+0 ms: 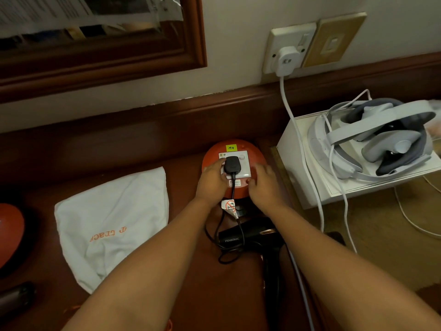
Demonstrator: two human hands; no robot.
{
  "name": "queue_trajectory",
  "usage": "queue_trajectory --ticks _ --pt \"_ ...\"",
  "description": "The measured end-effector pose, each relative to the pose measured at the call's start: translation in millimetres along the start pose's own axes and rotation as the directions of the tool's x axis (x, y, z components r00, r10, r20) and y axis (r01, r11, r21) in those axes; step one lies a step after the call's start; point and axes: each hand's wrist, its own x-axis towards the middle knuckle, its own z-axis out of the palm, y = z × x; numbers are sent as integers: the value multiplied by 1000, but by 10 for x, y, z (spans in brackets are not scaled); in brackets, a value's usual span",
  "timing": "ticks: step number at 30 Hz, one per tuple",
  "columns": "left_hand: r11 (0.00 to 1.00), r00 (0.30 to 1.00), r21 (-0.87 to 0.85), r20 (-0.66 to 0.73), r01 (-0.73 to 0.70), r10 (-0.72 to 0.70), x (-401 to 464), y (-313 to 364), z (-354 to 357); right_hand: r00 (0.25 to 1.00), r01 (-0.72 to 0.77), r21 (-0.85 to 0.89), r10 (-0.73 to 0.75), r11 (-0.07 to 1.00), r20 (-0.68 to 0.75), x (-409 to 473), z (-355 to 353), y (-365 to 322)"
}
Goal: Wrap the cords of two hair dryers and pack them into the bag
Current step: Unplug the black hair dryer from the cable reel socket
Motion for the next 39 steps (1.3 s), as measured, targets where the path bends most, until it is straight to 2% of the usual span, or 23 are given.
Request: queue_trajectory --ticks 4,8,13,22,31,39 --pt "995 995 11 -16 100 -100 79 79 5 999 11 -58 -13 998 -45 -154 88 35" --pt "981 981 5 7 194 -194 188 252 58 998 15 -53 -18 998 -57 62 70 27" --pt "965 964 -2 14 264 -264 259 302 119 999 46 -132 -45 990 10 318 108 51" --pt "943 954 149 -14 298 -299 339 378 143 999 49 -172 -47 984 14 331 192 96" --pt "912 925 154 -56 380 -375 321 528 128 999 31 -222 -24 974 34 310 213 103" --pt "929 943 174 -129 327 -308 360 646 -29 999 23 -210 -17 977 29 303 231 89"
